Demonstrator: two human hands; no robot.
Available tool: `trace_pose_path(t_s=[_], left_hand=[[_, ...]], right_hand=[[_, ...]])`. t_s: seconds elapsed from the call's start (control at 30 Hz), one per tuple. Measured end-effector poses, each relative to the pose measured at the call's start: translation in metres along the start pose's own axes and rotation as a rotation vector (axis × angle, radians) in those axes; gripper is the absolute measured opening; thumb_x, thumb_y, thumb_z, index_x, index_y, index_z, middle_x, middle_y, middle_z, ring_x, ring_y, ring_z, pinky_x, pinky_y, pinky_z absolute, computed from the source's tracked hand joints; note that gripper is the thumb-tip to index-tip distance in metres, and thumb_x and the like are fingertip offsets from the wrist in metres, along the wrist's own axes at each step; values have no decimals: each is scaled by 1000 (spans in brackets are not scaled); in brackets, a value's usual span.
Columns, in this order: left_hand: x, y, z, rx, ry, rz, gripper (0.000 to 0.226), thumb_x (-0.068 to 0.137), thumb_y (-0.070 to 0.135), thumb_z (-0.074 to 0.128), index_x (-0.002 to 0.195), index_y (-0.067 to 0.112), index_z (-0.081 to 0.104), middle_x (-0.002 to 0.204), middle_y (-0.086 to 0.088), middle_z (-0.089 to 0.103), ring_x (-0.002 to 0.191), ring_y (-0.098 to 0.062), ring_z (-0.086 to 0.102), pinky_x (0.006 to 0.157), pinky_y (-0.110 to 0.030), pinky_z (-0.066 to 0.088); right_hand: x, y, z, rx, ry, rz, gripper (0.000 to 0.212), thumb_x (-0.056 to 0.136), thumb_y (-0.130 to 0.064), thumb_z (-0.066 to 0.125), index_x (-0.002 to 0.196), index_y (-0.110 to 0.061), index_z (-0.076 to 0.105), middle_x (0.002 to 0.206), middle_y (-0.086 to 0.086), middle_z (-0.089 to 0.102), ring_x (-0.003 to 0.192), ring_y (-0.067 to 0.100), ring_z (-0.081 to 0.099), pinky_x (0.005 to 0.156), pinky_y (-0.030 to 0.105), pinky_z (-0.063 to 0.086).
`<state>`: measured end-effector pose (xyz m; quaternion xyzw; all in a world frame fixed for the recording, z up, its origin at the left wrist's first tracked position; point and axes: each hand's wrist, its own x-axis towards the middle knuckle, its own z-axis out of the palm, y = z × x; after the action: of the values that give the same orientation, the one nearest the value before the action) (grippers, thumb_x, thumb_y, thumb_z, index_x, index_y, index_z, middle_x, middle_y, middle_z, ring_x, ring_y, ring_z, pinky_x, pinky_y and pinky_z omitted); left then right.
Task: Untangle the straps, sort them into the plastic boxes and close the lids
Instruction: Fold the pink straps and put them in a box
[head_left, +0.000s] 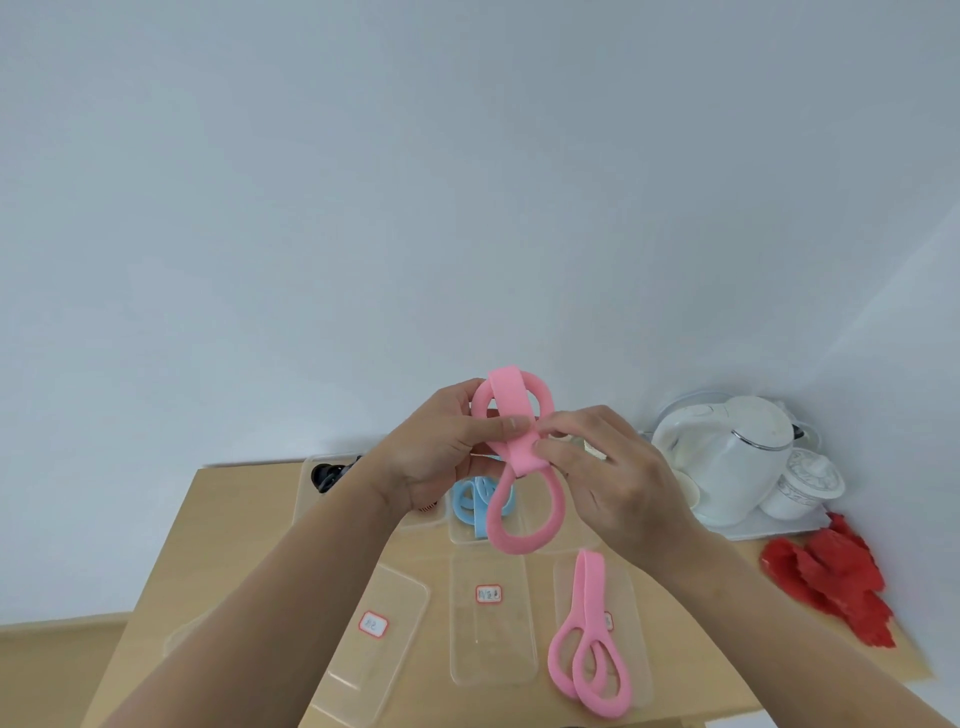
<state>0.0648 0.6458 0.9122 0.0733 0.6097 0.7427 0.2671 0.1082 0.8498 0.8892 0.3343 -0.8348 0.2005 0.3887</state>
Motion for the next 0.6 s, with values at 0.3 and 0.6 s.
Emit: trace_pose_path(t_s=[0.3, 0.6], left_hand=[[15, 9, -5, -35, 99, -20, 39, 88, -8, 70, 125, -3, 61, 98, -21, 68, 77, -29, 73, 66, -38, 62], [19, 5, -11, 14, 187, 24, 36, 85, -12, 71, 119, -2, 63, 100, -24, 71, 71, -28, 72, 58, -31, 59]], right_hand=[[-2, 14, 12, 65, -88, 20, 28, 104, -8, 50, 128, -18, 58, 123, 7, 63, 102, 26, 64, 85, 29, 56], [-17, 5, 20, 46, -49, -124, 19, 91, -28, 78, 91, -9, 74, 99, 5, 71, 86, 27, 64, 76, 36, 51]])
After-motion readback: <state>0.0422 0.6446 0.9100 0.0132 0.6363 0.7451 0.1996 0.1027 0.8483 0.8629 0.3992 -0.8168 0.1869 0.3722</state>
